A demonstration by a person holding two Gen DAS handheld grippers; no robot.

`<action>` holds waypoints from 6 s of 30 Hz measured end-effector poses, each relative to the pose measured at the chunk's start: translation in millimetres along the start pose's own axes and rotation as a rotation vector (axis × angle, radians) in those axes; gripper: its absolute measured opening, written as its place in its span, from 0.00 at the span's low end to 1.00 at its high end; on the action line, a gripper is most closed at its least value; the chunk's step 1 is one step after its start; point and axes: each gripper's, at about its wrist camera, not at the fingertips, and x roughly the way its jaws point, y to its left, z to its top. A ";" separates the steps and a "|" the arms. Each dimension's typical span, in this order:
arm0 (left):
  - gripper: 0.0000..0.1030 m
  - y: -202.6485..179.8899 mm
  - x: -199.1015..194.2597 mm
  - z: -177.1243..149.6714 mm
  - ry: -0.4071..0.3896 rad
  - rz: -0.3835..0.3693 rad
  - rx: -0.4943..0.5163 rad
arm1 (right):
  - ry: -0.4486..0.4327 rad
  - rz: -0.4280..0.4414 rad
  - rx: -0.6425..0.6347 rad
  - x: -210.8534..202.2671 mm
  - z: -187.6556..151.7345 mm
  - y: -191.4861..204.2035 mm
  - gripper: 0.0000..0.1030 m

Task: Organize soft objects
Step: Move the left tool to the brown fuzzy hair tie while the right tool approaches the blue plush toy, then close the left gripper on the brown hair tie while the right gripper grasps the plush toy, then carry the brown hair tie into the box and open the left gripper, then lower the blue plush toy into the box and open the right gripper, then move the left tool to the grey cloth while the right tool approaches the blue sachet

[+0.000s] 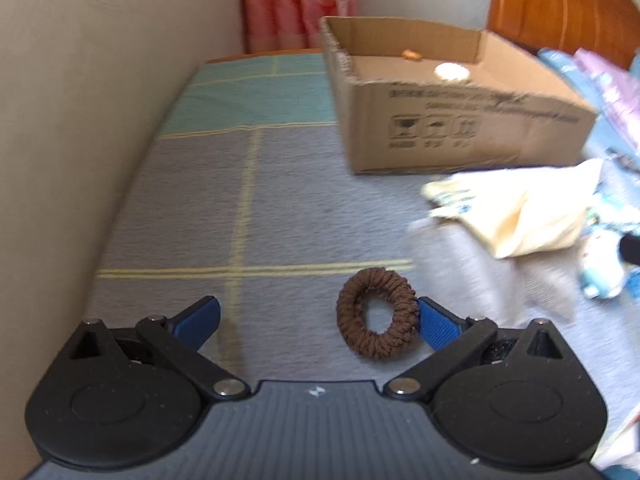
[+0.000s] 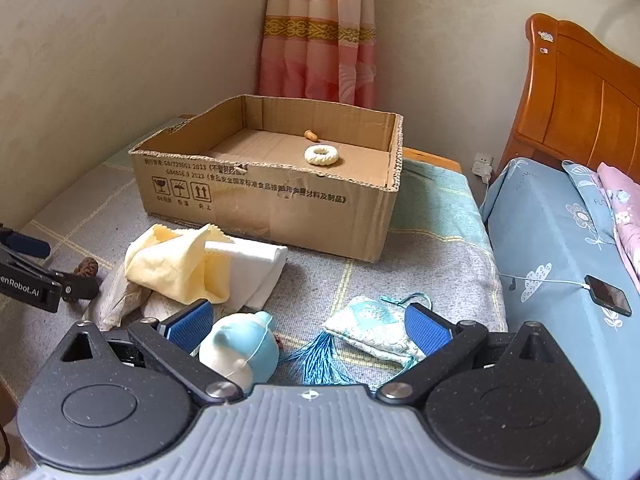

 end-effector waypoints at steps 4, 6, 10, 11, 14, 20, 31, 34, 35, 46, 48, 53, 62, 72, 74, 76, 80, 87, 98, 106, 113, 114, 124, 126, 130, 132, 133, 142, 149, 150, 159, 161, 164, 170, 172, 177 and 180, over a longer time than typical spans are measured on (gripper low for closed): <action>0.99 -0.9 -5.2 -5.1 -0.015 -0.004 0.036 | 0.021 0.033 -0.068 2.3 -6.0 11.6 1.00; 0.99 -4.1 -6.3 -5.8 -0.018 -0.023 0.038 | 0.025 0.060 -0.097 3.6 -8.6 17.6 1.00; 0.99 -8.3 -6.6 -5.6 -0.023 -0.057 0.035 | 0.029 0.117 -0.130 9.9 -8.4 28.2 1.00; 0.99 -8.5 -5.6 -5.2 -0.021 -0.058 0.036 | 0.030 0.135 -0.133 11.7 -7.9 30.1 1.00; 0.99 -7.1 -5.3 -6.1 -0.021 -0.067 0.031 | 0.050 0.189 -0.131 17.4 -7.8 34.2 1.00; 0.99 -4.8 -3.5 -6.3 -0.022 -0.083 0.026 | 0.102 0.276 -0.135 15.5 -16.1 38.3 1.00; 0.86 -2.7 -7.4 -11.0 -0.060 -0.140 0.011 | 0.132 0.225 -0.145 21.8 -30.1 33.8 1.00; 0.73 -3.2 -10.8 -11.7 -0.081 -0.155 0.015 | 0.126 0.219 -0.154 24.0 -32.1 35.0 1.00; 0.70 -3.6 -11.5 -11.6 -0.086 -0.160 0.016 | 0.126 0.220 -0.151 24.4 -31.9 34.7 1.00; 0.59 -8.5 -11.7 -9.9 -0.101 -0.161 0.025 | 0.082 0.197 -0.148 22.1 -26.9 33.8 1.00; 0.59 -7.6 -12.1 -10.3 -0.100 -0.160 0.021 | 0.067 0.190 -0.147 22.2 -25.1 33.3 0.98; 0.59 -6.8 -11.8 -11.6 -0.105 -0.151 0.025 | 0.059 0.180 -0.147 26.2 -22.0 33.2 0.81; 0.40 -4.1 -14.6 -10.2 -0.098 -0.154 0.040 | 0.031 0.160 -0.157 18.8 -20.9 36.9 0.56; 0.32 -1.7 -26.4 -6.2 -0.096 -0.173 0.078 | 0.025 0.129 -0.157 10.3 -17.2 32.6 0.53; 0.32 -0.8 -33.8 -2.3 -0.106 -0.181 0.084 | 0.016 0.133 -0.155 6.0 -14.7 31.8 0.53; 0.32 -1.5 -42.7 3.7 -0.123 -0.190 0.096 | 0.006 0.132 -0.158 0.9 -12.0 30.9 0.53; 0.32 -4.2 -60.4 23.4 -0.166 -0.209 0.128 | -0.018 0.134 -0.164 -8.8 -4.0 28.4 0.53; 0.32 -13.7 -78.1 73.3 -0.243 -0.253 0.202 | -0.071 0.138 -0.153 -24.4 13.6 16.7 0.53; 0.32 -41.6 -40.7 172.0 -0.267 -0.249 0.291 | -0.159 0.121 -0.123 -36.8 37.2 -4.2 0.53; 0.46 -54.7 17.6 222.2 -0.223 -0.182 0.263 | -0.150 0.111 -0.101 -29.6 44.8 -14.1 0.53; 0.82 -52.2 21.6 214.5 -0.229 -0.138 0.271 | -0.142 0.099 -0.087 -24.5 47.6 -18.0 0.53; 0.82 -50.9 17.6 210.4 -0.224 -0.144 0.267 | -0.142 0.099 -0.085 -24.6 48.3 -18.8 0.53; 0.96 -34.3 -43.1 162.9 -0.260 -0.152 0.210 | -0.143 0.100 -0.069 -23.6 56.7 -17.4 0.53; 0.97 -31.6 -56.2 151.2 -0.271 -0.135 0.194 | -0.144 0.102 -0.065 -24.3 59.1 -18.4 0.53; 0.99 -24.1 -76.1 123.3 -0.286 -0.129 0.130 | -0.149 0.101 -0.047 -24.9 67.3 -23.3 0.53; 0.99 -22.0 -79.3 109.5 -0.283 -0.109 0.100 | -0.154 0.107 -0.033 -24.2 73.5 -27.1 0.53; 0.99 -21.0 -79.5 102.8 -0.277 -0.101 0.083 | -0.157 0.109 -0.026 -23.3 77.2 -28.8 0.53; 0.99 -21.4 -71.5 76.0 -0.257 -0.069 0.055 | -0.132 0.079 -0.021 8.2 121.8 -36.7 0.53; 0.99 -15.3 -73.8 71.5 -0.274 -0.073 0.048 | -0.100 0.041 0.020 40.8 147.2 -37.2 0.86; 0.99 -13.9 -73.7 71.1 -0.275 -0.074 0.048 | -0.099 0.037 0.029 42.7 147.9 -37.6 0.98; 0.99 -9.7 -70.8 69.0 -0.267 -0.070 0.038 | -0.081 -0.015 0.076 34.4 135.2 -39.0 1.00; 0.99 -9.3 -71.1 67.9 -0.269 -0.071 0.035 | -0.073 -0.026 0.077 31.0 130.1 -38.3 1.00; 0.99 -9.3 -71.1 65.9 -0.267 -0.079 0.030 | -0.067 -0.052 0.078 26.8 122.2 -36.9 1.00; 0.99 -13.1 -69.7 59.5 -0.252 -0.082 0.039 | -0.068 -0.129 0.071 19.2 96.4 -30.3 1.00; 0.99 -14.8 -68.7 56.3 -0.248 -0.086 0.038 | -0.059 -0.170 0.058 18.9 86.0 -28.0 1.00; 0.99 -19.6 -60.9 43.3 -0.215 -0.130 0.024 | -0.029 -0.251 0.044 19.2 51.8 -26.4 1.00; 0.99 -26.7 -56.5 36.6 -0.199 -0.130 0.045 | 0.008 -0.230 0.080 18.9 31.2 -30.1 1.00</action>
